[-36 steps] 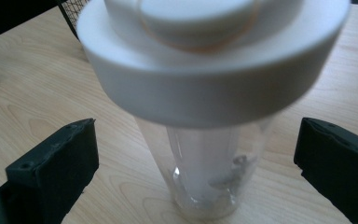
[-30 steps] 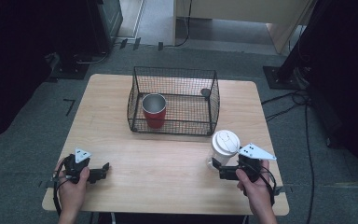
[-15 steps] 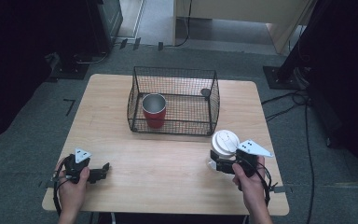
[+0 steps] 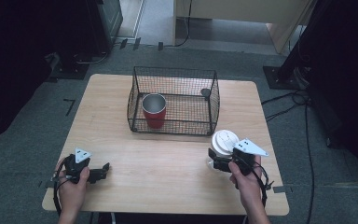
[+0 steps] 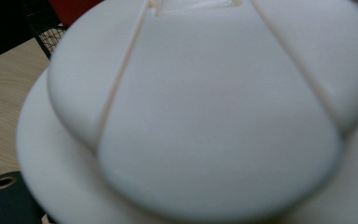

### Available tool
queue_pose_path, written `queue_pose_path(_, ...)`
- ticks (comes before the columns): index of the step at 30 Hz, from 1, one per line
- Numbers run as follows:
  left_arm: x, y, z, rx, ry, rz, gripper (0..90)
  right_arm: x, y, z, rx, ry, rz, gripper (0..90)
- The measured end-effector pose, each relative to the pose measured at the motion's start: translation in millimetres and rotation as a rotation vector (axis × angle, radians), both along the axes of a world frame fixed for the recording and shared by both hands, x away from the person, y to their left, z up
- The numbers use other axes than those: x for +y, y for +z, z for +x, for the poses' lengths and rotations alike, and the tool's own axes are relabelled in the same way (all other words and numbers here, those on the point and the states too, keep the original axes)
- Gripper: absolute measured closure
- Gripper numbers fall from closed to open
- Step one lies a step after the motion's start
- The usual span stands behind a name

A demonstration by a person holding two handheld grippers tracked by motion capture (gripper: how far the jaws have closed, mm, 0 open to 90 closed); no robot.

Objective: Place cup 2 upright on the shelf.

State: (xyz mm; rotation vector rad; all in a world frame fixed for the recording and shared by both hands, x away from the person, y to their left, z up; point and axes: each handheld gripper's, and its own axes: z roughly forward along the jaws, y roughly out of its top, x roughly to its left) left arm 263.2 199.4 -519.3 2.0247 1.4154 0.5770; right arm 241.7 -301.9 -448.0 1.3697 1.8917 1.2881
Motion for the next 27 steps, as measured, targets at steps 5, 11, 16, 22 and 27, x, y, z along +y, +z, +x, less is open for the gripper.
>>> queue_pose_path(5, 0.0, 0.0, 0.0, 0.000, 0.000, 0.000, 0.0, -0.2, -0.8, -0.6, -0.009, -0.007, -0.018, 13.5)
queue_pose_path(11, 0.0, 0.0, 0.0, 0.000, 0.000, 0.000, 0.0, -0.7, -1.0, -2.0, -0.021, -0.005, -0.024, 14.0)
queue_pose_path(16, 0.0, 0.0, 0.0, 0.000, 0.000, 0.000, 0.0, -0.1, -0.6, -2.2, -0.036, -0.008, -0.035, 14.7)
queue_pose_path(22, 0.0, 0.0, 0.0, 0.000, 0.000, 0.000, 0.0, -0.7, 0.3, -2.3, -0.043, -0.002, -0.024, 15.2)
queue_pose_path(27, 0.0, 0.0, 0.0, 0.000, 0.000, 0.000, 0.0, 0.6, 2.6, -2.2, -0.050, 0.001, -0.023, 15.4)
